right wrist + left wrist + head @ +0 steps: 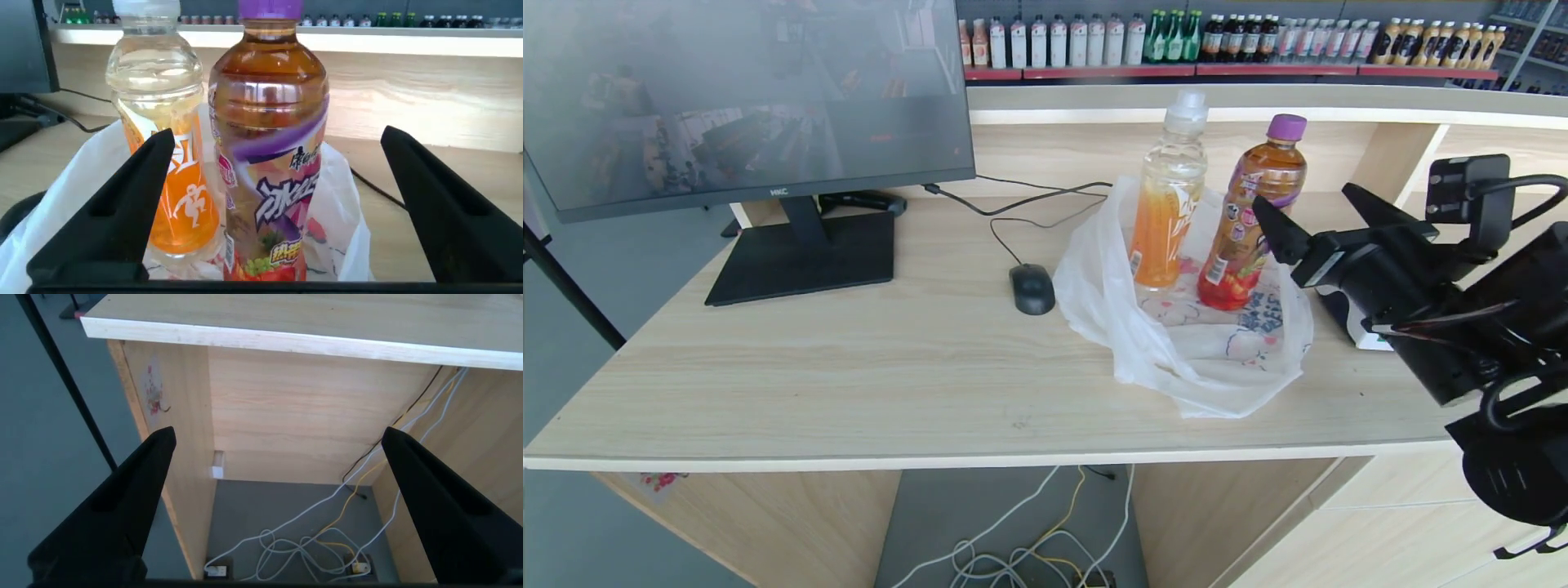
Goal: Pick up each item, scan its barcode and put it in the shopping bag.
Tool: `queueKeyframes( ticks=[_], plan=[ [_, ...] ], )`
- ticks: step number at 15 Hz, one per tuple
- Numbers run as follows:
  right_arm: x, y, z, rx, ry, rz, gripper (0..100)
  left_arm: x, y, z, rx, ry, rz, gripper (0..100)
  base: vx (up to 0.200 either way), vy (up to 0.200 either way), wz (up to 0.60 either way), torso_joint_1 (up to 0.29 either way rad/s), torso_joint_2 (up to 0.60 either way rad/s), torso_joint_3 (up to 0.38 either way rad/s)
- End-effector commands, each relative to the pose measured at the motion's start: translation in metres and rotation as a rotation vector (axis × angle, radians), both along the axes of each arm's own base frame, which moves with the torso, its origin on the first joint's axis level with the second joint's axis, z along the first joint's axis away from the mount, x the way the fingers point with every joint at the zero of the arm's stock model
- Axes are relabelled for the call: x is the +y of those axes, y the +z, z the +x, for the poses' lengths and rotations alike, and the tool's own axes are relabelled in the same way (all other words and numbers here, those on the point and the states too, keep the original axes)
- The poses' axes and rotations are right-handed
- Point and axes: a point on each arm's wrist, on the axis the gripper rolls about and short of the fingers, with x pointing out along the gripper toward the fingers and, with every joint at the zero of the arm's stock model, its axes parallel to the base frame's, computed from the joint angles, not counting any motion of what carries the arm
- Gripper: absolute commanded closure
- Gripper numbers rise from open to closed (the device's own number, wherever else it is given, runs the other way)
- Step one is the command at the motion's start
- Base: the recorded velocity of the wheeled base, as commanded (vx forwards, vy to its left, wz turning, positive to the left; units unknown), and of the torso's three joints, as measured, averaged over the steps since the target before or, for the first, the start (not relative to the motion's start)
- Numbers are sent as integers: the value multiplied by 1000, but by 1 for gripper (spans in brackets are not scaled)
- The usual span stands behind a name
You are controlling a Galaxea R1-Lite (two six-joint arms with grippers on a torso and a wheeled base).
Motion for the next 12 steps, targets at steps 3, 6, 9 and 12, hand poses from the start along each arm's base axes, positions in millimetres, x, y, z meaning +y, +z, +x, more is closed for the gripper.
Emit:
queueKeyframes(
  ticks=[3,6,9,12],
  plan=[
    [-45,9,-149,-80,-6,37,0,0,0,0,0,1,0,0,0,0,0,0,0,0],
    [-60,-16,-201,57,6,48,0,0,0,0,0,1,0,0,0,0,0,0,0,0],
    [-70,-63,-240,232,-7,-38,0,0,0,0,0,-2,6,0,0,0,0,0,0,0],
    [-79,-99,-273,344,-17,-114,0,0,0,0,0,-2,6,0,0,0,0,0,0,0]
  ],
)
